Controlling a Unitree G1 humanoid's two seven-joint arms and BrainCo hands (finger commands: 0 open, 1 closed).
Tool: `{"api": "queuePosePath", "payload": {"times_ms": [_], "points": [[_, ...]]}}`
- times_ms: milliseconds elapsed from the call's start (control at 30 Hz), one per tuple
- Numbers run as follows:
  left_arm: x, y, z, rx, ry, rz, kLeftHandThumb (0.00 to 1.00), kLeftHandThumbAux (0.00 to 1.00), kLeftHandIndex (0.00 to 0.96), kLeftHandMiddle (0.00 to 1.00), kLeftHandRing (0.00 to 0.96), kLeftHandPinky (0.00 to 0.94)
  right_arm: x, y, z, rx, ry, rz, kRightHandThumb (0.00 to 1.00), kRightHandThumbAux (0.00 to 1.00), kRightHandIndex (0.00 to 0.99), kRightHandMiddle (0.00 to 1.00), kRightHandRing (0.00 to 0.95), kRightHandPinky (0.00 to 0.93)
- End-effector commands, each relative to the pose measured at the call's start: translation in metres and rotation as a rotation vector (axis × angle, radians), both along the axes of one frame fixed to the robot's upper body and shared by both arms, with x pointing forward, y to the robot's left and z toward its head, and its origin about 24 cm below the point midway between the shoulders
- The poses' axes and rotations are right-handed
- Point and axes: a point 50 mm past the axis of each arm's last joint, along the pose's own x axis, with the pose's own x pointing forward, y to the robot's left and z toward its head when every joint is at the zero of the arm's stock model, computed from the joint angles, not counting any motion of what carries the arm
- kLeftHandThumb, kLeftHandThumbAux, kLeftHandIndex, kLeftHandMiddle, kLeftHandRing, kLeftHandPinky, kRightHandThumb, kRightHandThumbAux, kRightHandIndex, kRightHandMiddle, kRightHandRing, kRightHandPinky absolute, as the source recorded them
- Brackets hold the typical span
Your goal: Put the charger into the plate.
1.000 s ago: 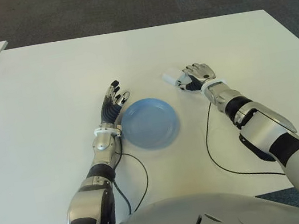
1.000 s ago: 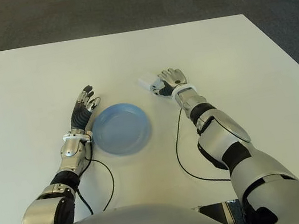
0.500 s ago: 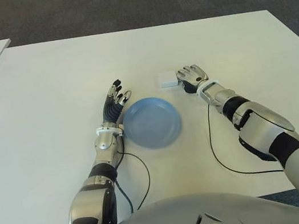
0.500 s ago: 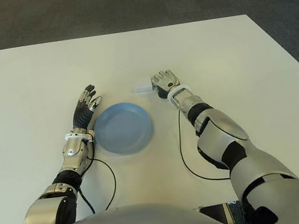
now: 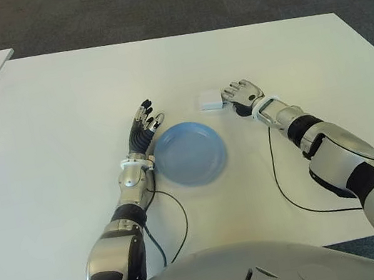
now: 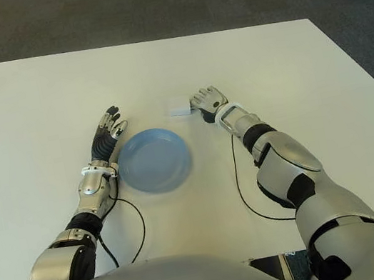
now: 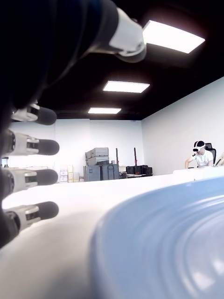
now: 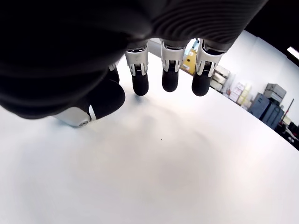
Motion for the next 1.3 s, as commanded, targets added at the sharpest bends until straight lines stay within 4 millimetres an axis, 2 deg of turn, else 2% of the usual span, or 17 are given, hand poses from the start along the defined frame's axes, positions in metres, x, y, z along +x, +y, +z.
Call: {"api": "queuePosePath", "payload": {"times_ms": [33, 567, 1033, 1300], "points": [[-0.022, 0.0, -0.027, -0.013, 0.147, 0.012, 0.0, 0.501, 0.0, 0.088, 0.081, 0.087, -0.028, -0.023, -0.032, -0.121, 0.205, 0.004, 0.0, 0.347, 0.0, 0.0, 0.0, 0.0], [-0.022, 0.001, -0.028, -0.027, 0.159, 0.02, 0.0, 0.506, 0.0, 0.091, 0.085, 0.088, -0.022, -0.041, -0.016, -0.159, 0.227, 0.01, 0.0, 0.366, 0.0, 0.0, 0.0, 0.0], [-0.022, 0.004, -0.029, -0.021, 0.17, 0.03, 0.0, 0.503, 0.0, 0.081, 0.071, 0.07, -0.015, -0.04, -0.007, -0.138, 0.203, -0.007, 0.0, 0.373, 0.0, 0.0, 0.0, 0.0], [-0.022, 0.007, -0.029, -0.014, 0.17, 0.038, 0.0, 0.503, 0.0, 0.072, 0.065, 0.07, -0.004, -0.033, 0.009, -0.105, 0.171, -0.021, 0.0, 0.357, 0.0, 0.0, 0.0, 0.0]]}}
